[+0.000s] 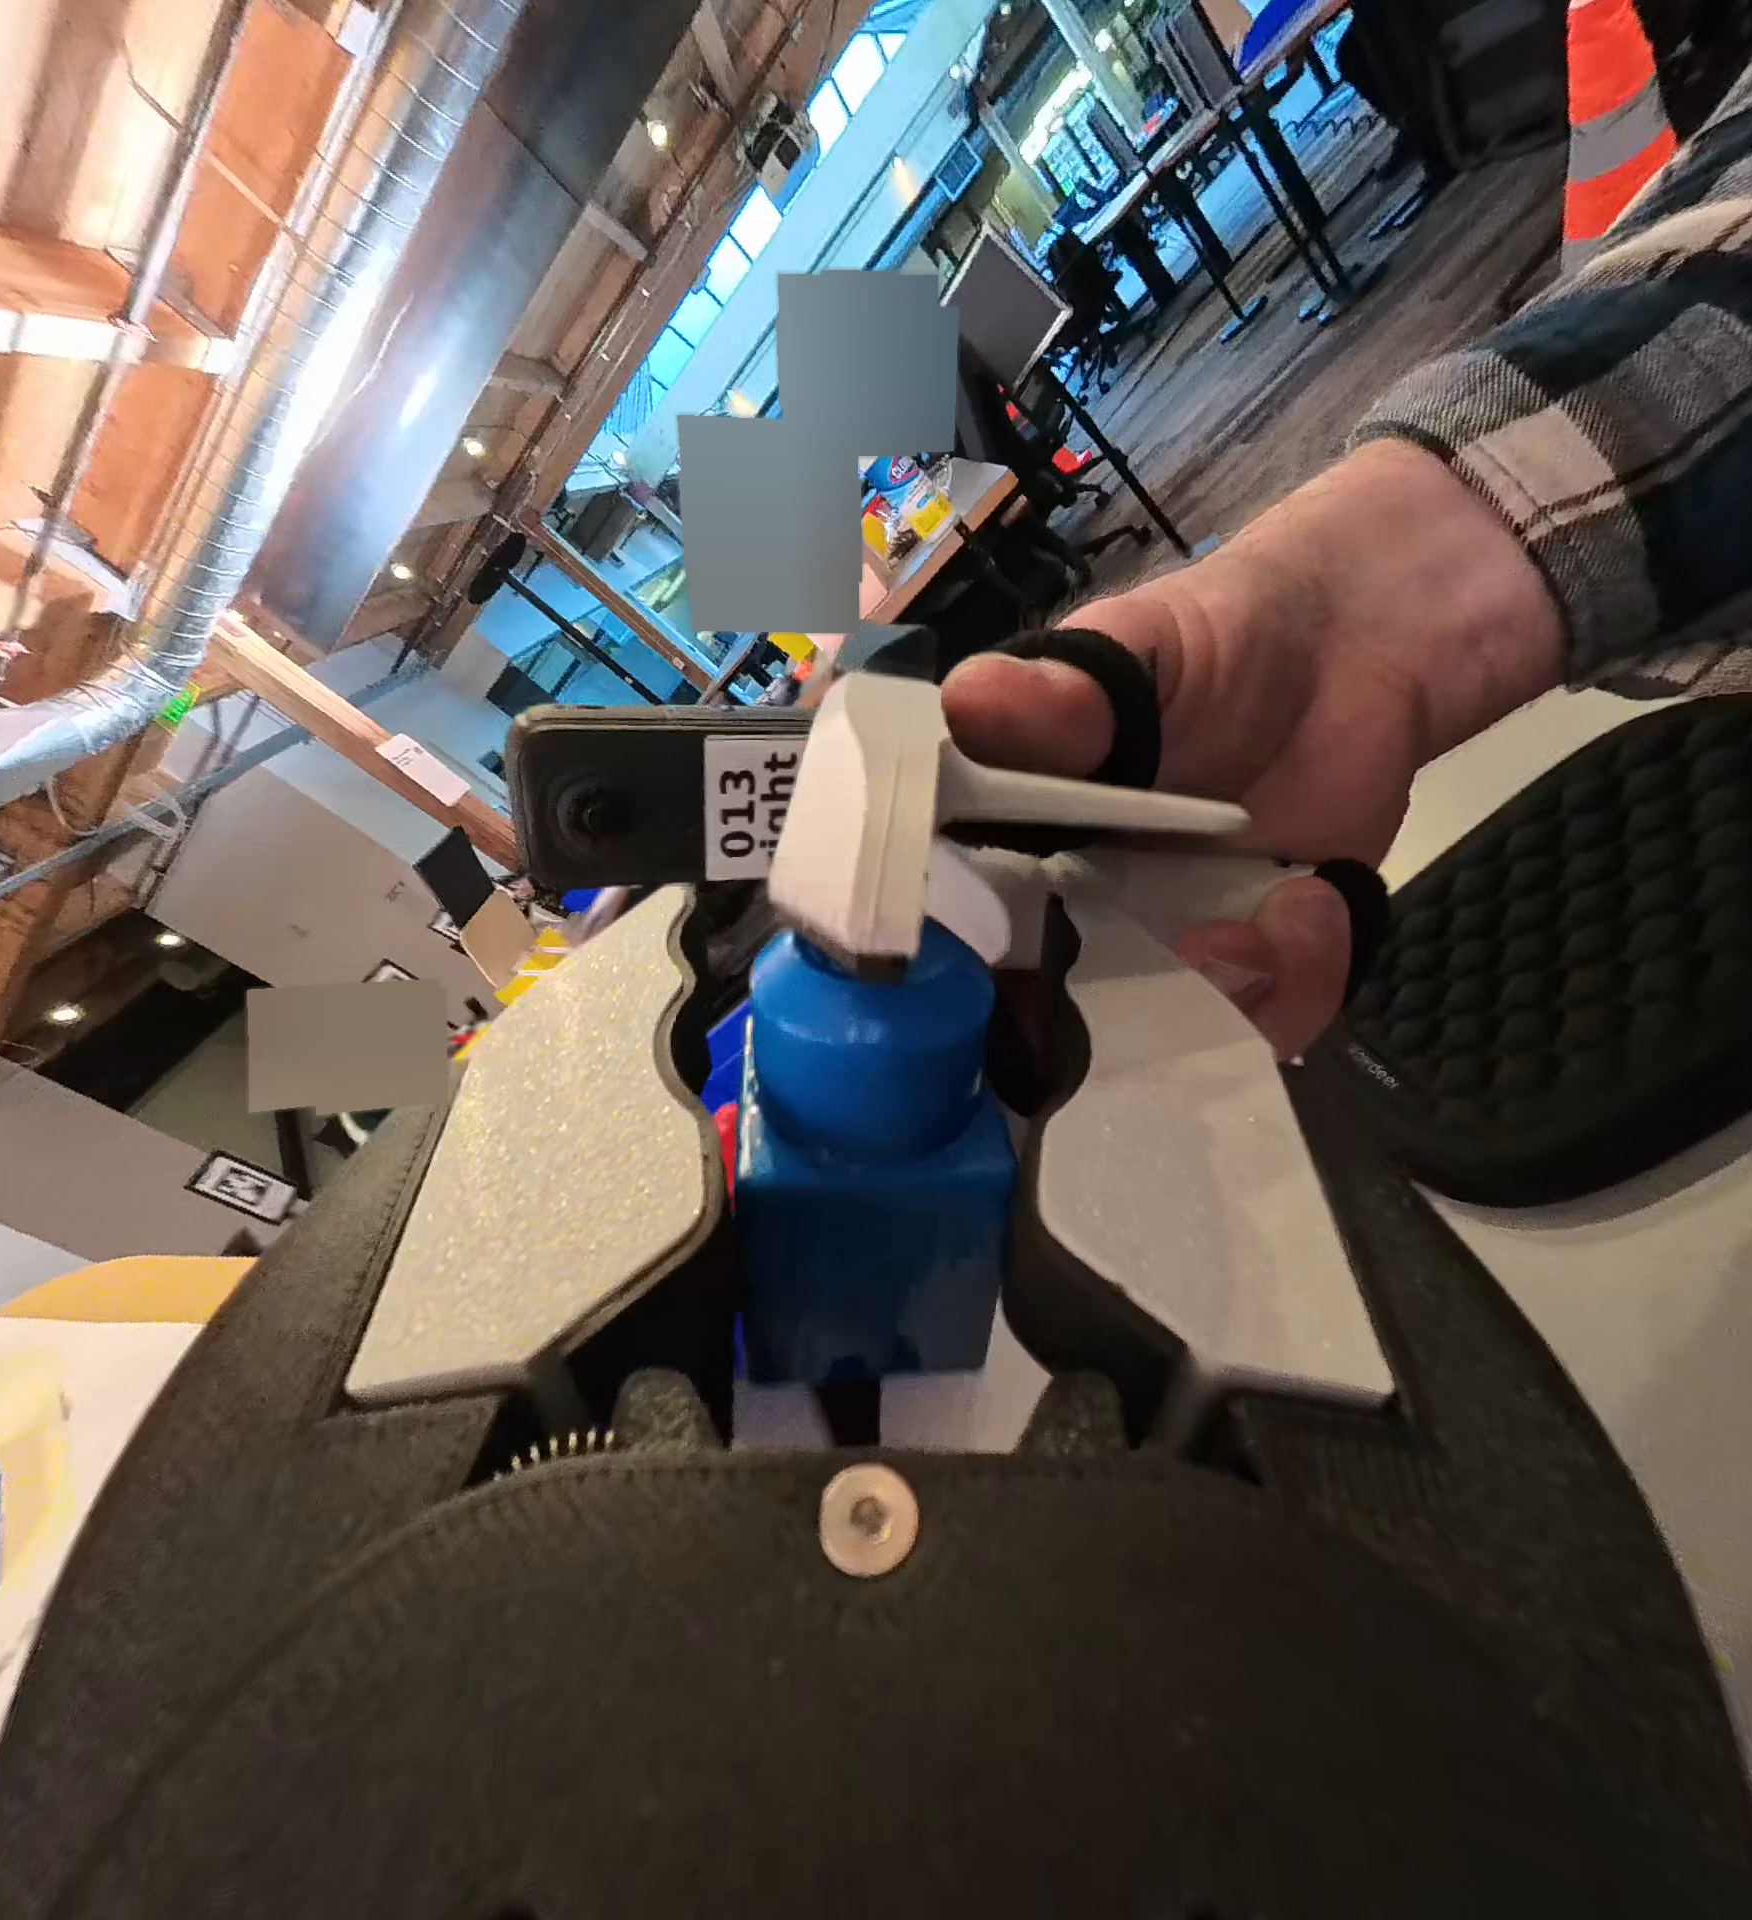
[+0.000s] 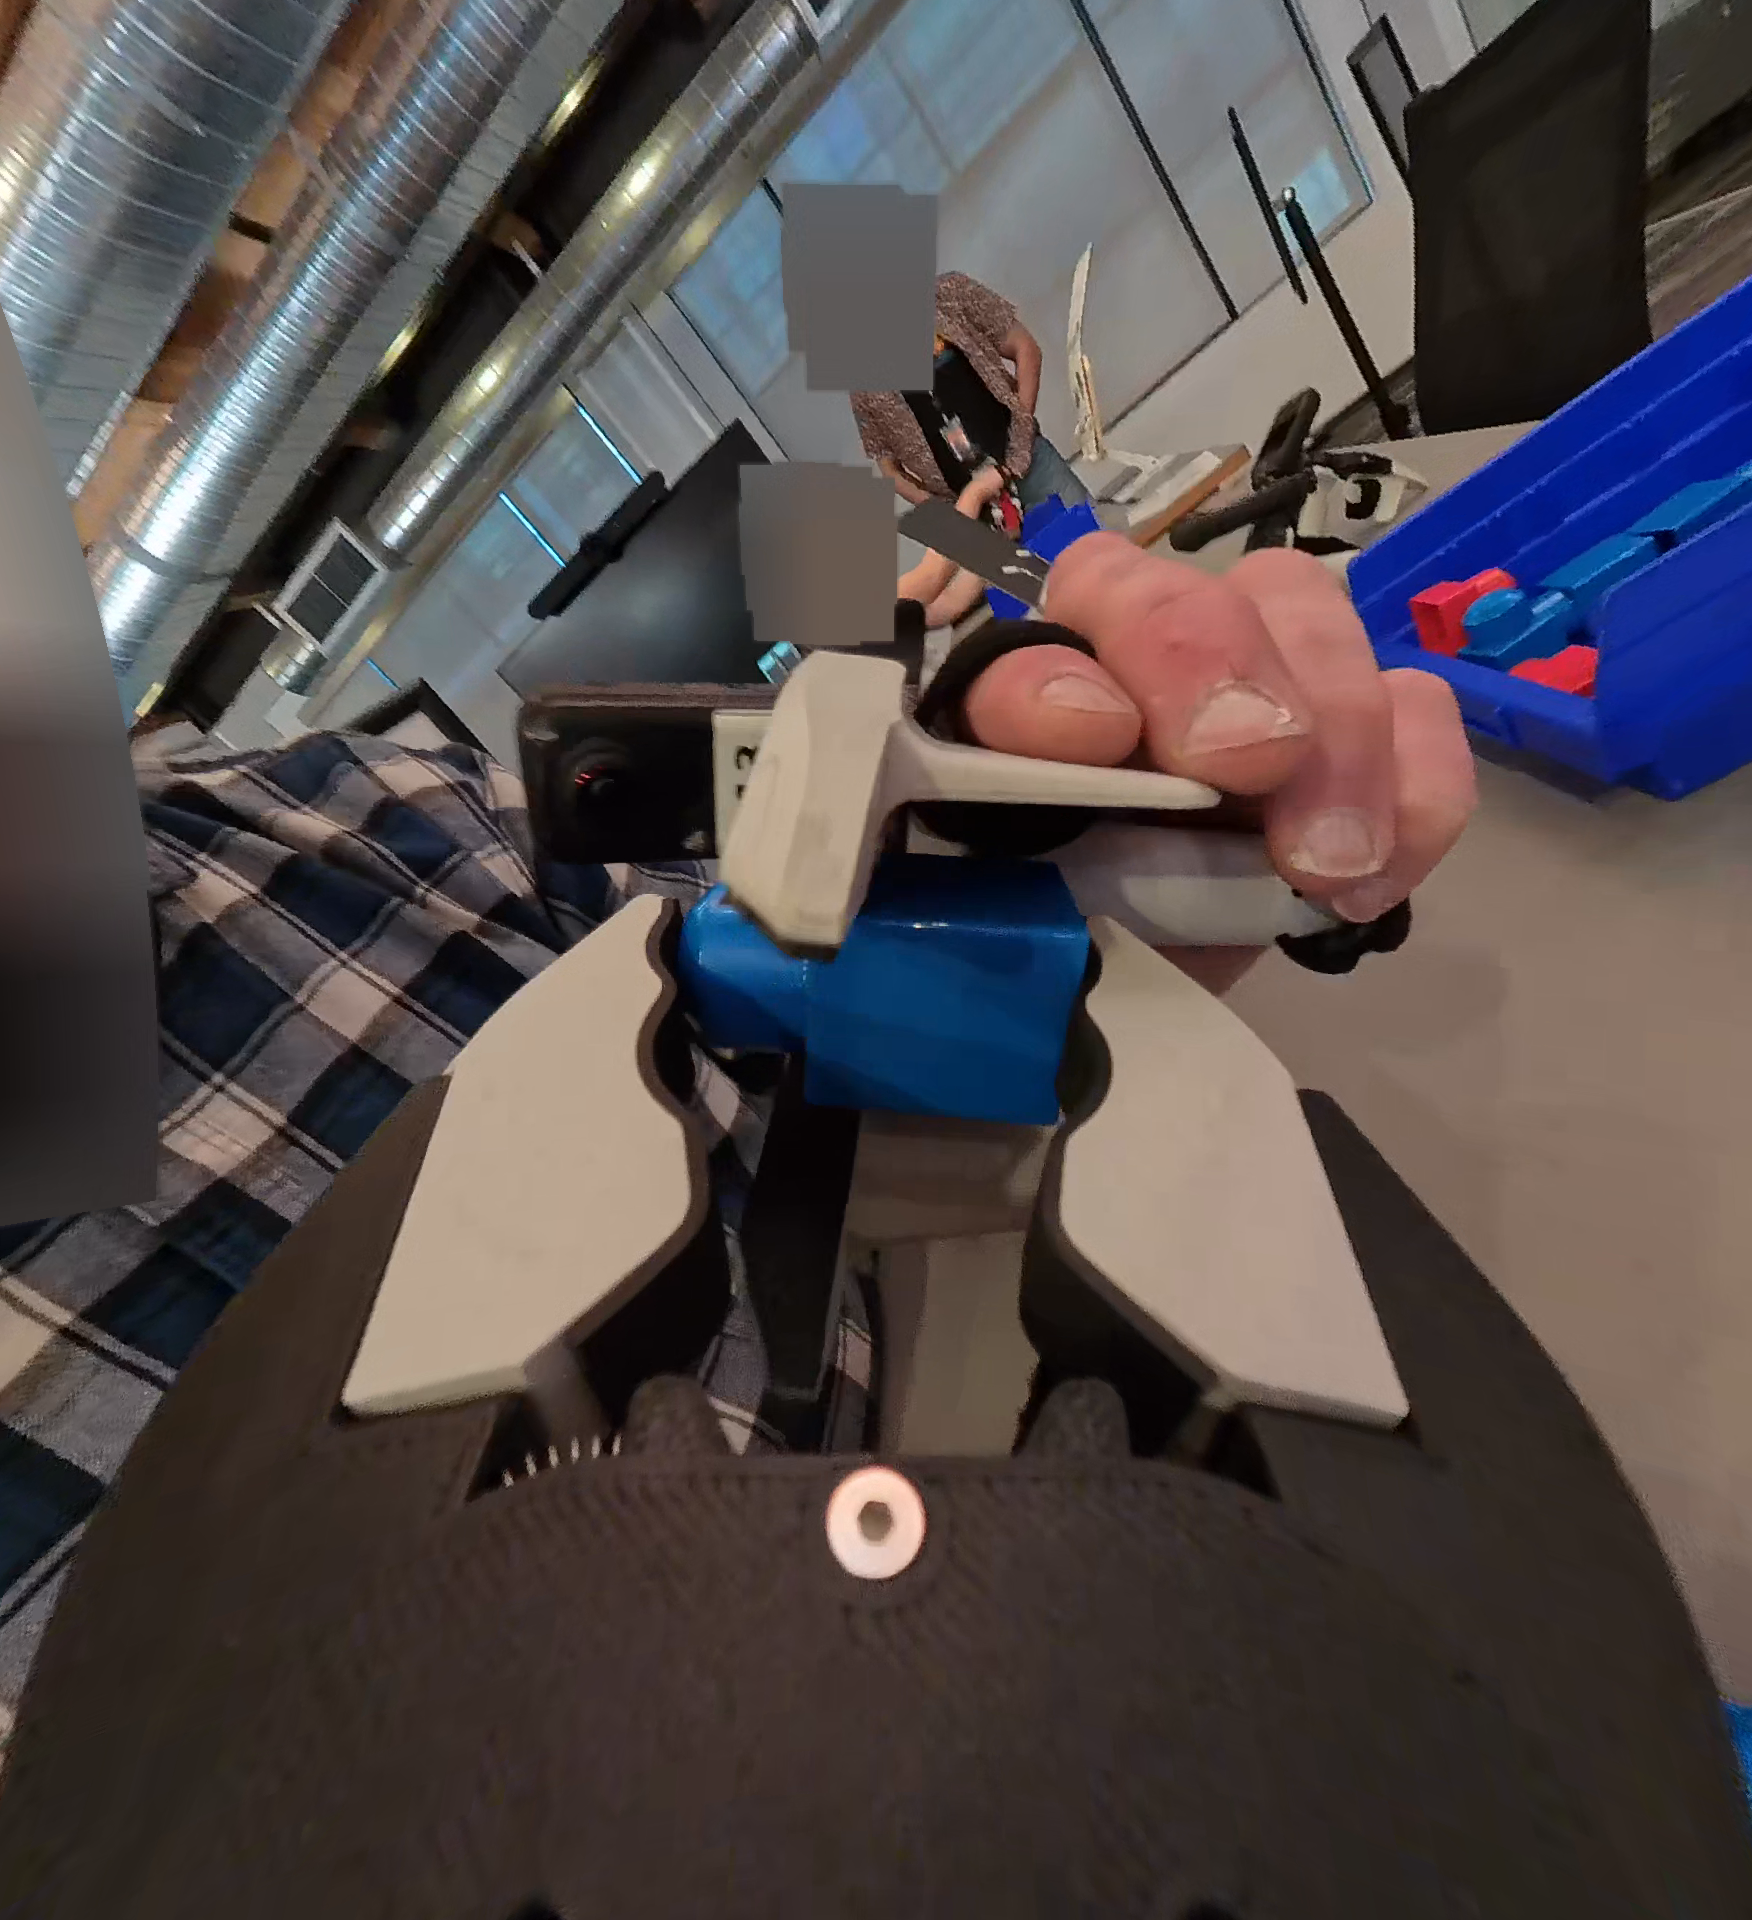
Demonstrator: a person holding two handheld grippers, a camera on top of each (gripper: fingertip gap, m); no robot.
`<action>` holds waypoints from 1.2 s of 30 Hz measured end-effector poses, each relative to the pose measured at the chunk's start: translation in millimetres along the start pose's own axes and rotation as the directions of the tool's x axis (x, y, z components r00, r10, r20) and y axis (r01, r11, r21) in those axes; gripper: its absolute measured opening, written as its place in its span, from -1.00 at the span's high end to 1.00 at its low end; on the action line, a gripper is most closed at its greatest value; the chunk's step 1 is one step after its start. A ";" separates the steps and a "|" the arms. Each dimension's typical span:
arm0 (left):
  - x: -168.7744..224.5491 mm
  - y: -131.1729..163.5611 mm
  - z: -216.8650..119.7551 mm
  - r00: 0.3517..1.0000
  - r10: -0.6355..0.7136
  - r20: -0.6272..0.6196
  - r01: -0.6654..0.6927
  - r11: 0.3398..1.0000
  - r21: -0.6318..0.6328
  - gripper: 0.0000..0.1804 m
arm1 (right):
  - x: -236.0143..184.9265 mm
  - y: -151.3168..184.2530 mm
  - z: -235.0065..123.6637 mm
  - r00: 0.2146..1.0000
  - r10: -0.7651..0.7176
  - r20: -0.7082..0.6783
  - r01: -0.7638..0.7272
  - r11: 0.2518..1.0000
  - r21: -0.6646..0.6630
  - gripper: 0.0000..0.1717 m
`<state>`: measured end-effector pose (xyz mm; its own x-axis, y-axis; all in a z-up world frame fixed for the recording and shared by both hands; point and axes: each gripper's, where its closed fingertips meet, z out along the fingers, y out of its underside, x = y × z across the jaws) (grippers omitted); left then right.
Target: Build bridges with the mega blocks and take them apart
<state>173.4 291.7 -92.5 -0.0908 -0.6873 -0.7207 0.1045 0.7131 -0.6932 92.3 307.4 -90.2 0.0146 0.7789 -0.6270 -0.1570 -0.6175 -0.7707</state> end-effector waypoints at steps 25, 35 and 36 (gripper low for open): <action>-4.8 2.8 -9.6 1.000 -0.016 0.004 0.016 1.000 -0.017 0.51 | -4.8 -4.5 6.6 0.998 0.055 -0.033 -0.052 0.995 0.086 0.18; -12.2 1.0 -14.8 0.991 -0.133 0.020 0.133 0.991 0.029 0.51 | -2.4 -18.7 -6.5 0.994 0.008 -0.105 0.004 0.994 0.112 0.05; -16.3 3.8 -18.1 0.987 -0.155 0.029 0.154 0.988 0.032 0.51 | 2.0 -20.2 -15.3 0.987 -0.027 -0.160 0.043 0.994 0.096 0.00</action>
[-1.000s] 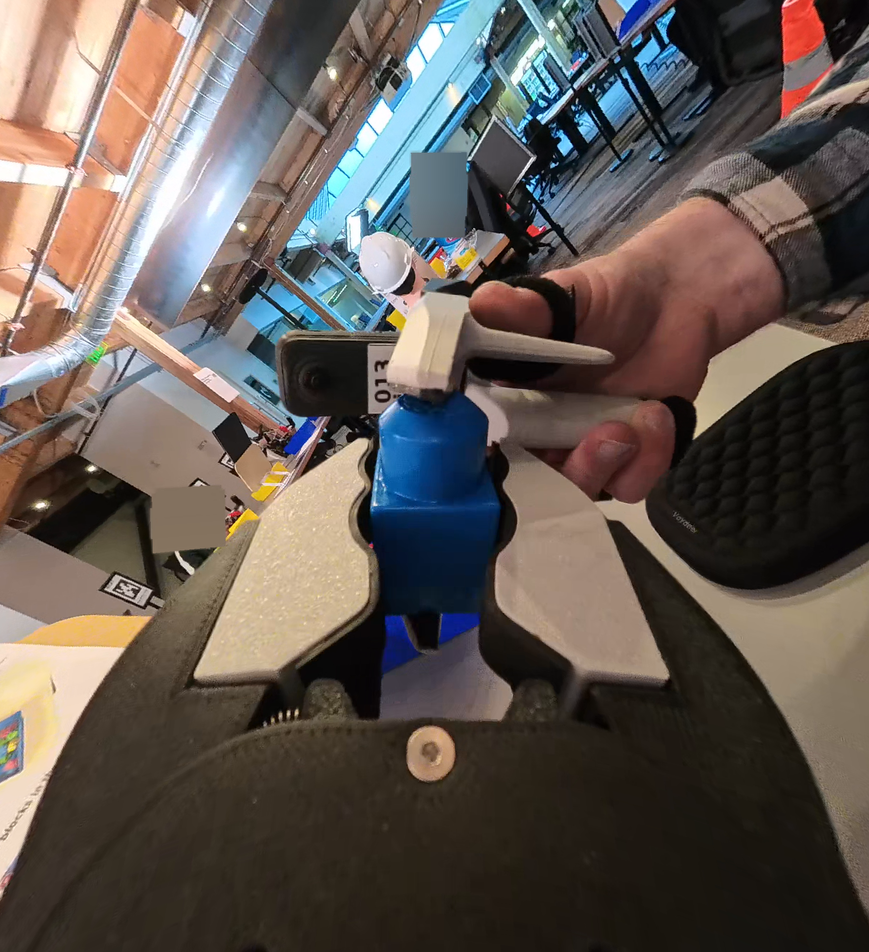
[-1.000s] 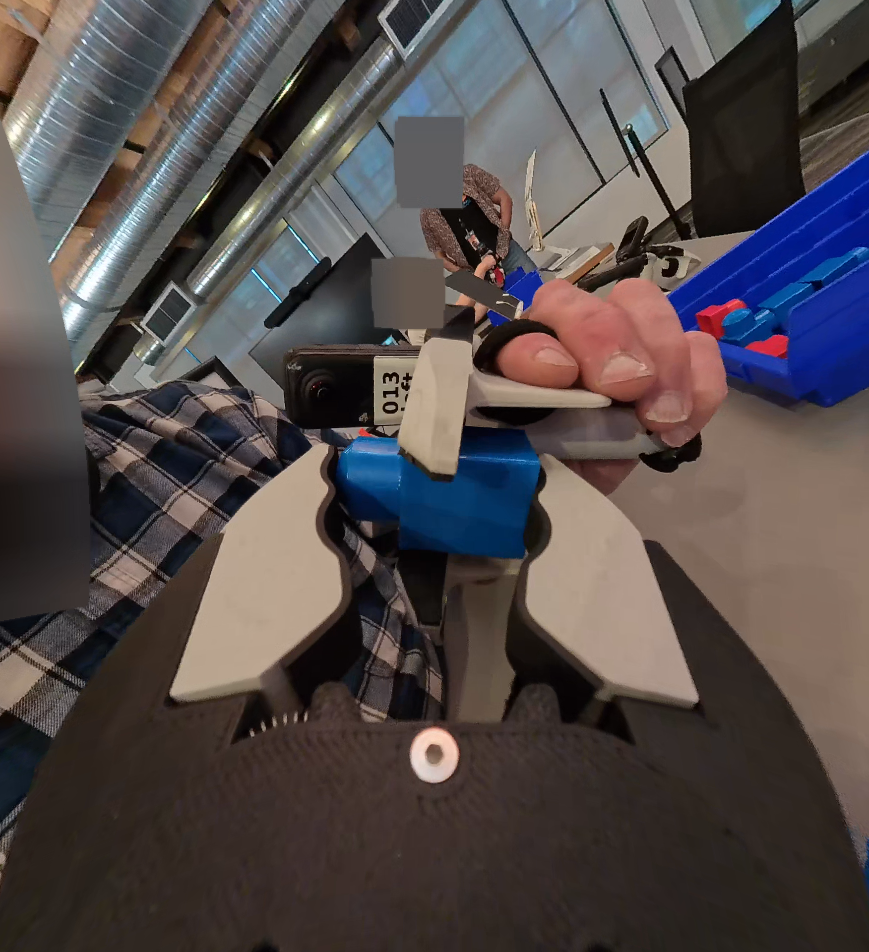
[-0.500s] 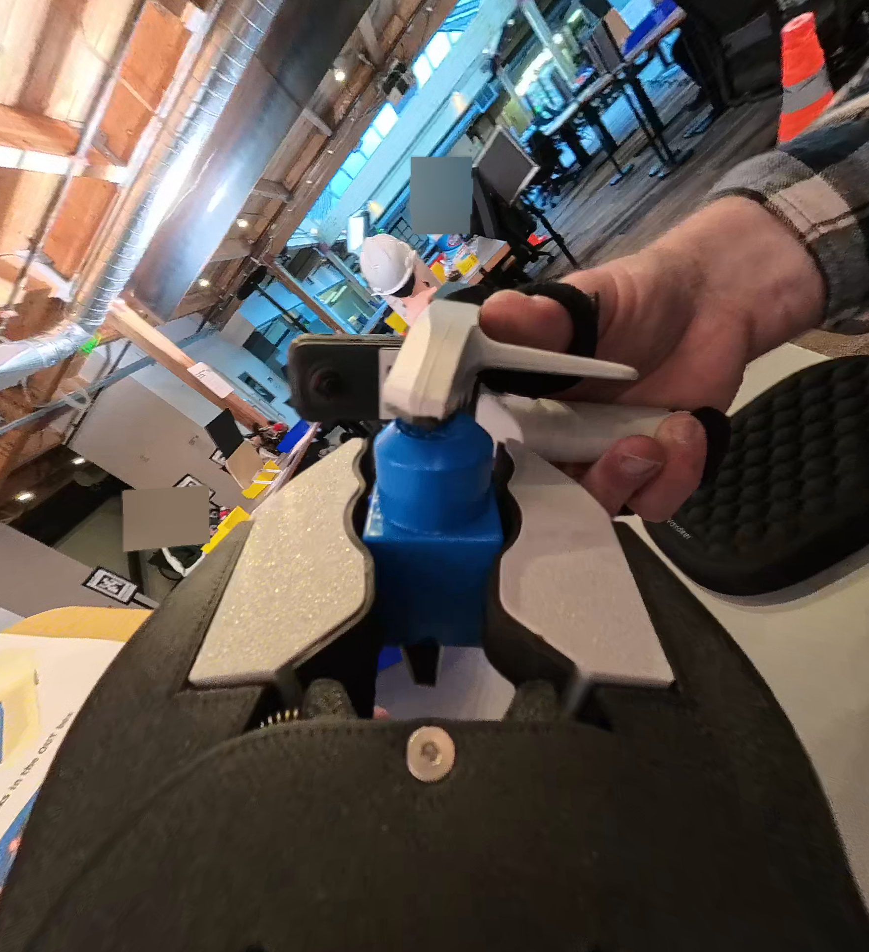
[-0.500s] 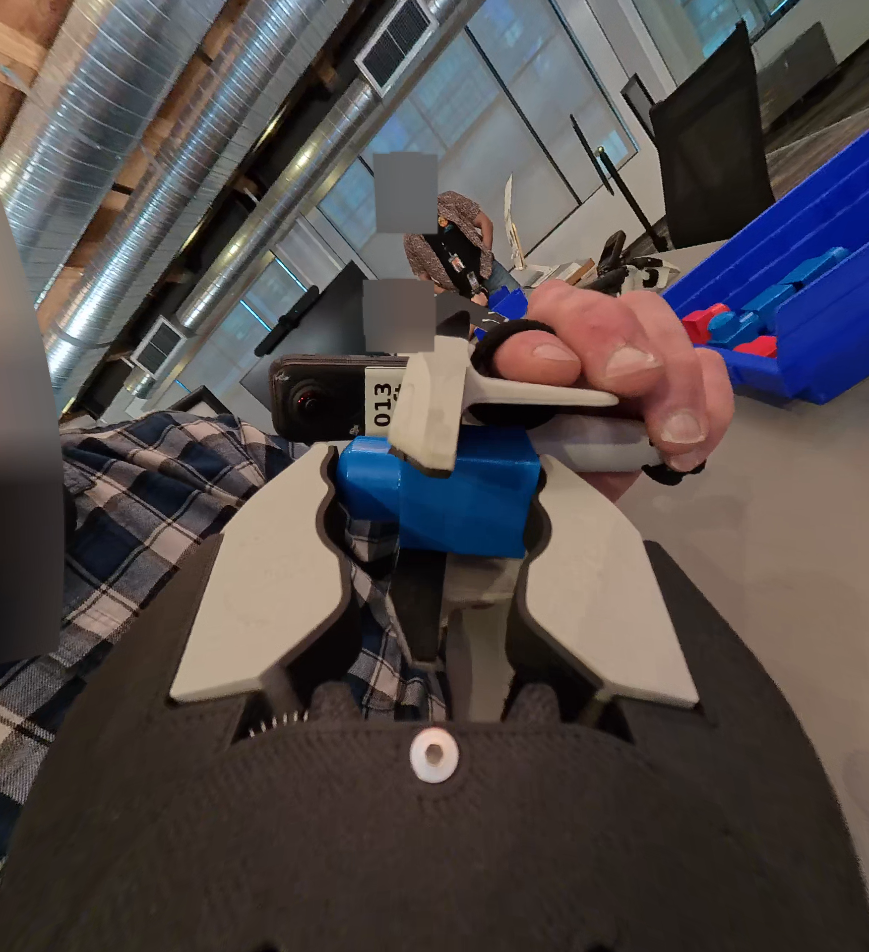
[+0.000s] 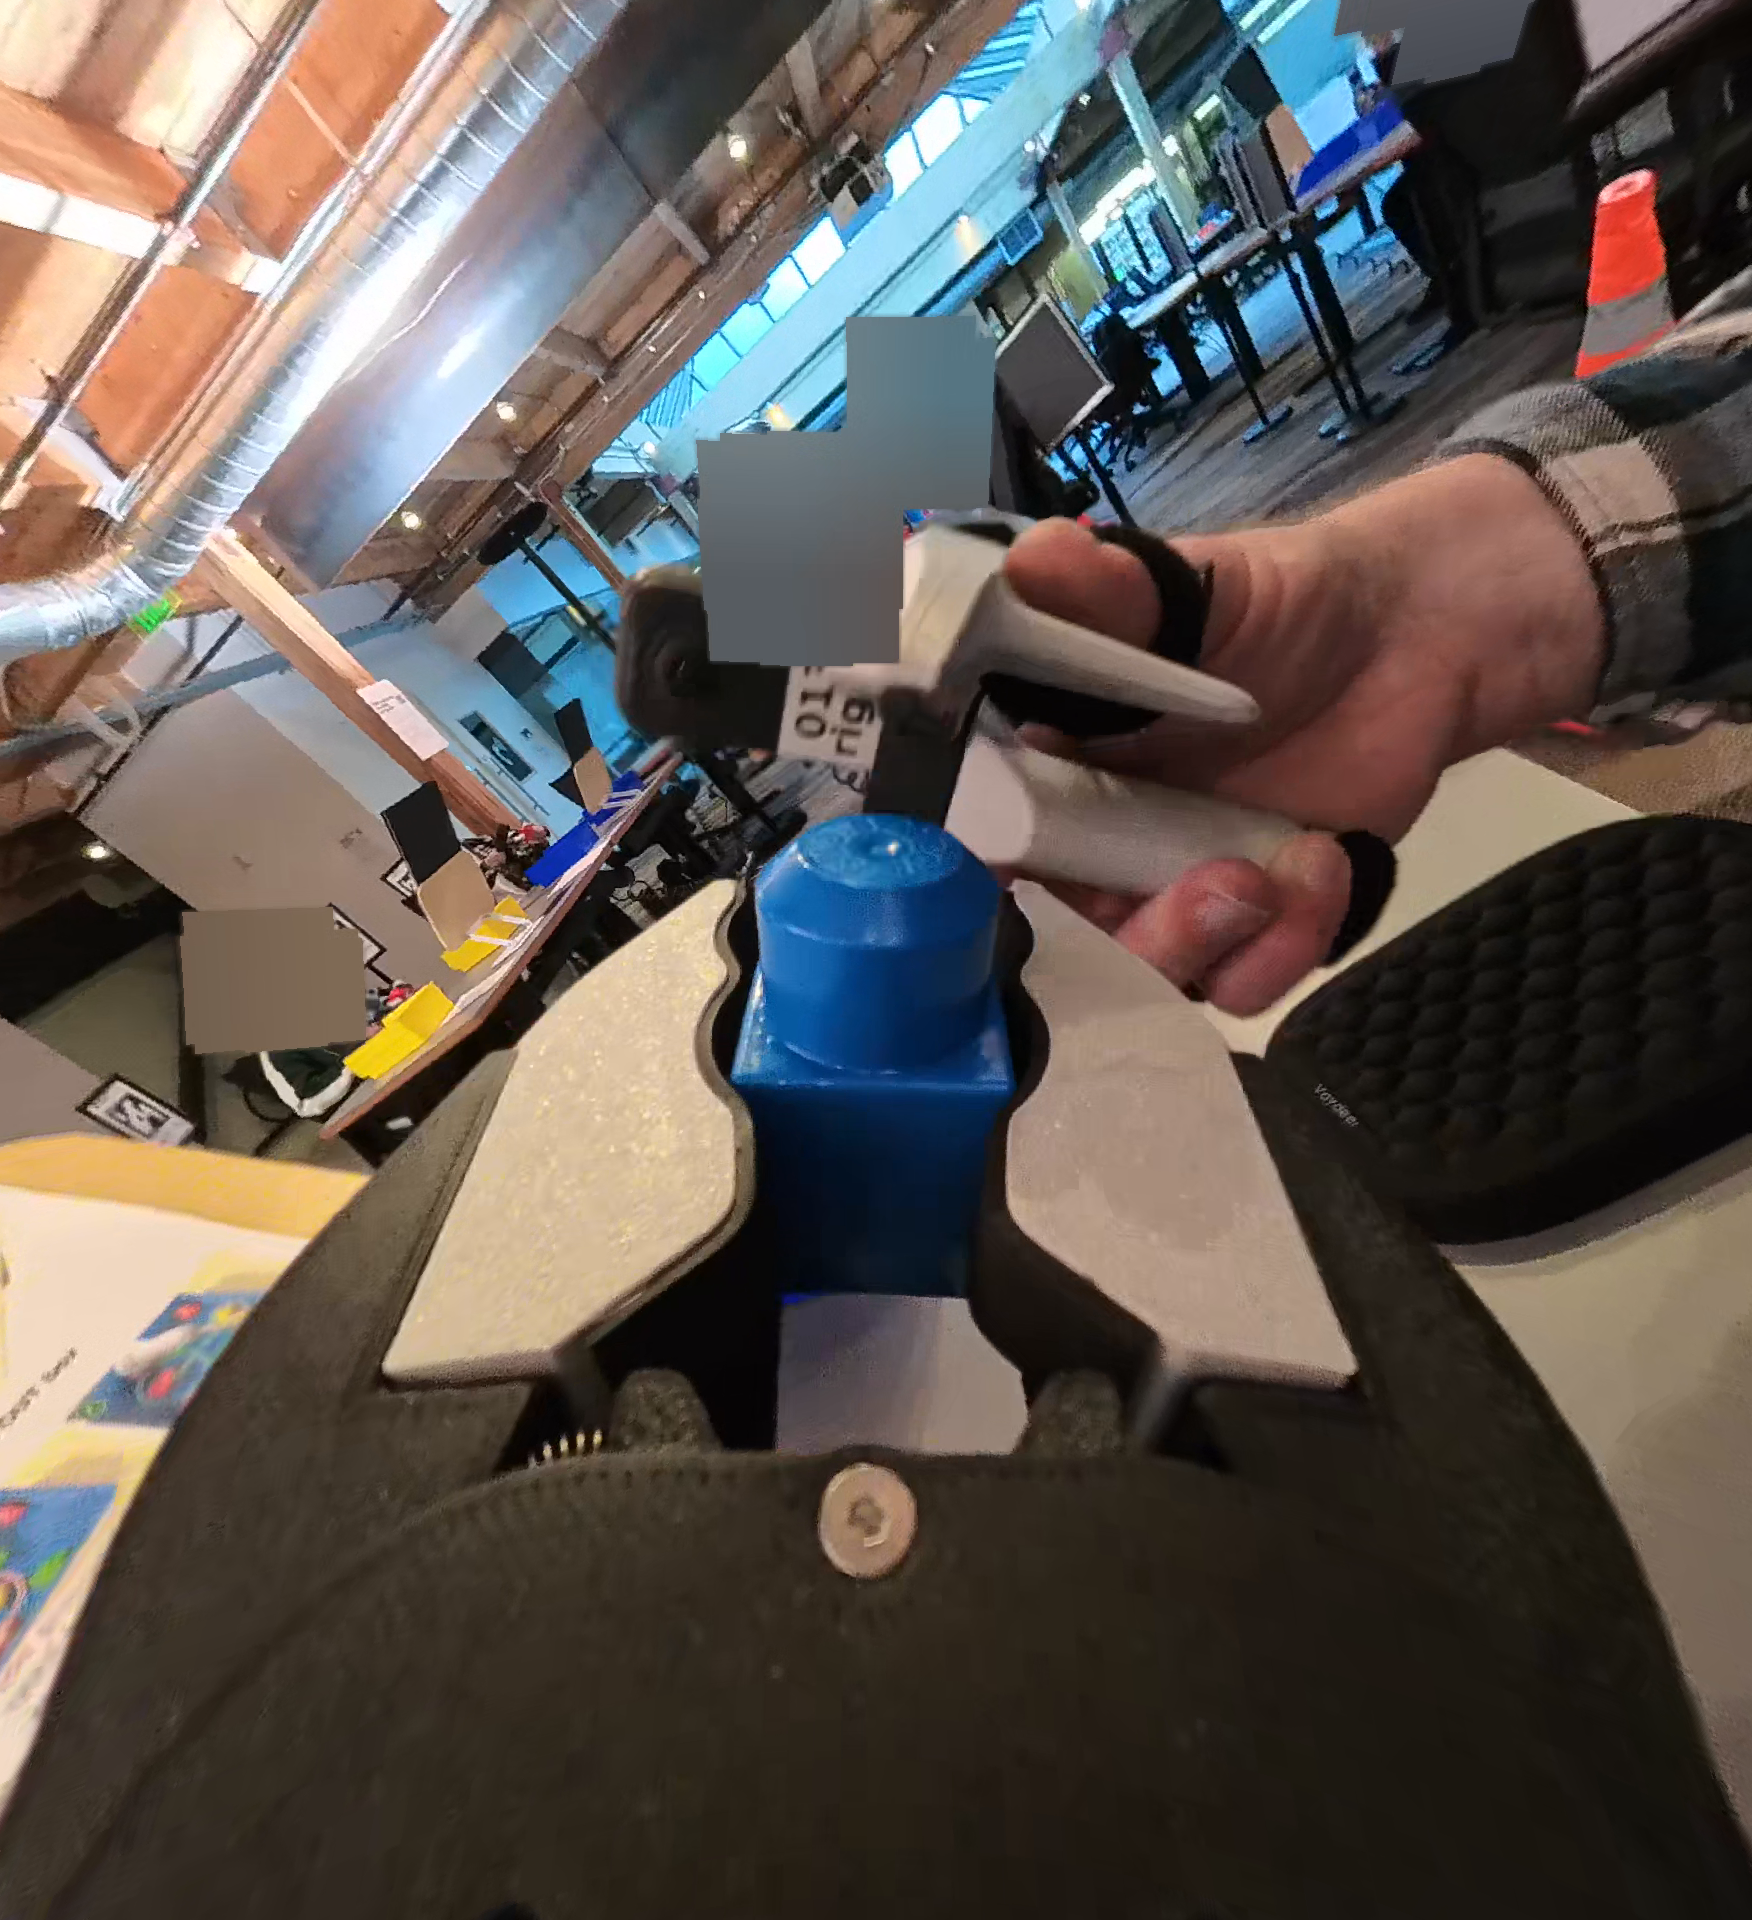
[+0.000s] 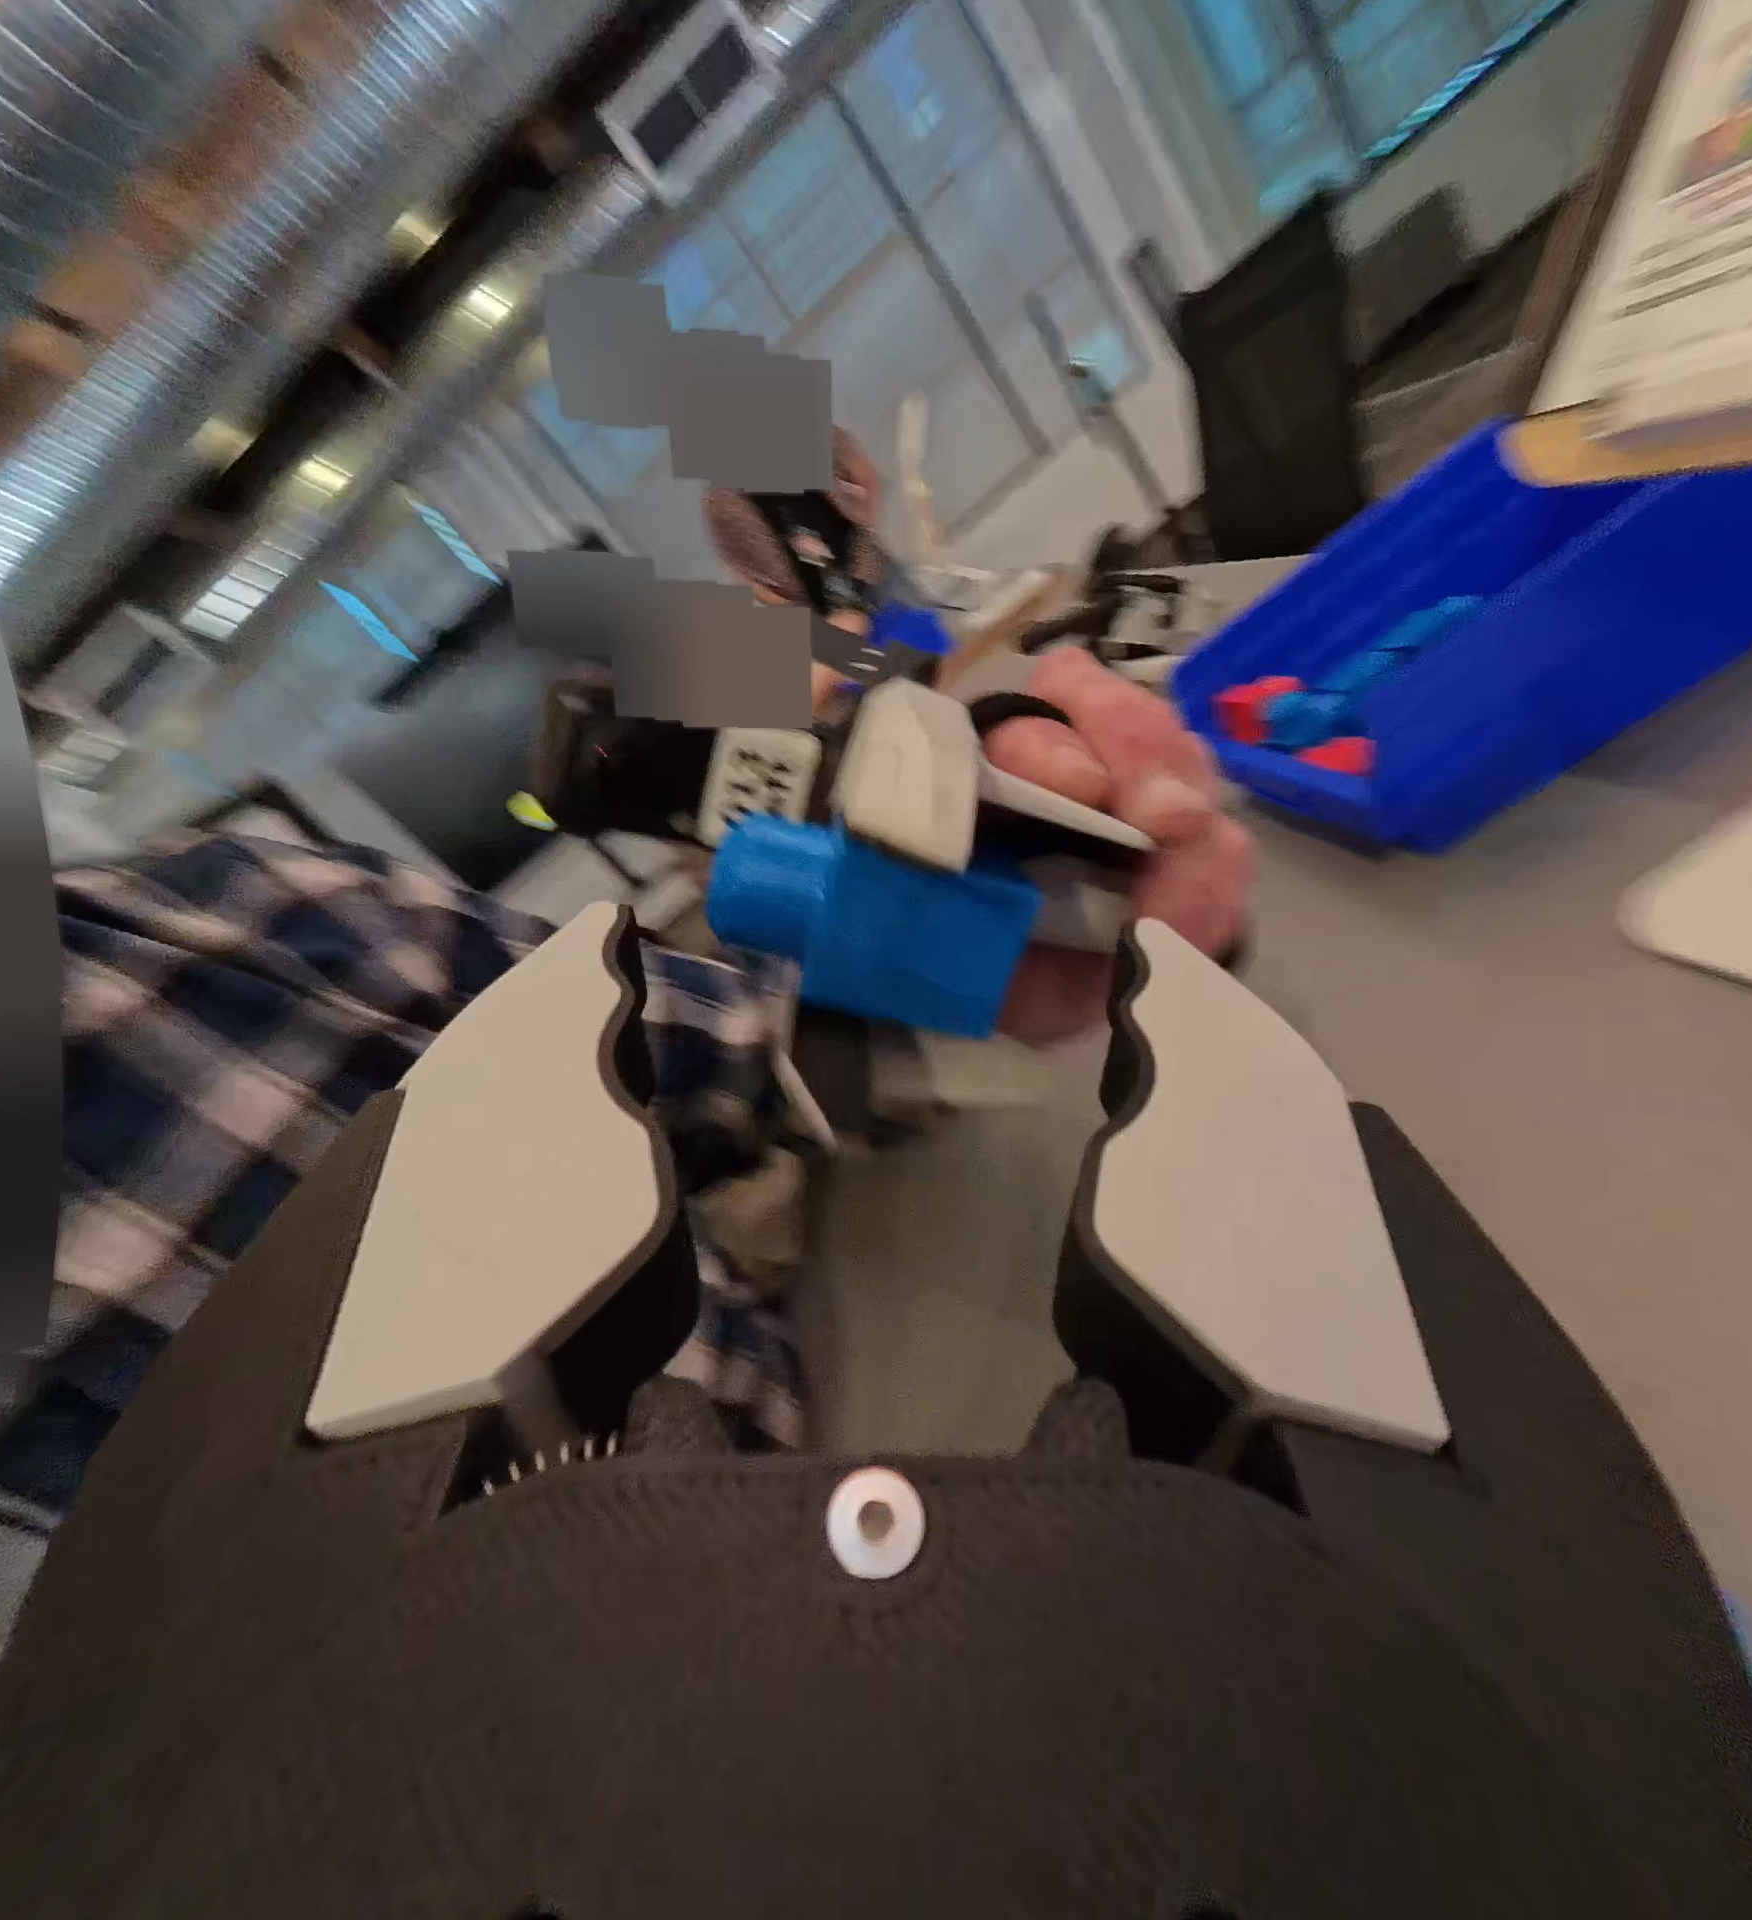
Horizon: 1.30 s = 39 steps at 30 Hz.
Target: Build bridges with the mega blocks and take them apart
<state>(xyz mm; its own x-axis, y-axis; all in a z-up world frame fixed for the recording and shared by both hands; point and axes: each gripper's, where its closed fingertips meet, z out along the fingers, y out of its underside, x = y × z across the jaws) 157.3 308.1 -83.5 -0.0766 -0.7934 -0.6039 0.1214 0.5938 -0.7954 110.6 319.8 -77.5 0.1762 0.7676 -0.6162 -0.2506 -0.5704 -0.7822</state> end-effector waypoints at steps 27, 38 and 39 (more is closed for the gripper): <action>27.3 98.4 -29.1 0.880 -0.451 -0.149 0.430 0.890 -0.152 0.52 | 96.5 68.2 -46.7 0.800 -0.534 -0.274 0.292 0.745 -0.600 0.60; 57.6 99.1 -20.6 0.768 -0.578 -0.275 0.532 0.816 -0.226 0.52 | 77.4 68.8 -20.2 0.823 -0.542 -0.169 0.342 0.710 -0.616 0.60; 57.8 98.2 -20.7 0.766 -0.581 -0.275 0.539 0.813 -0.220 0.53 | 77.6 69.3 -19.9 0.828 -0.535 -0.171 0.337 0.717 -0.610 0.60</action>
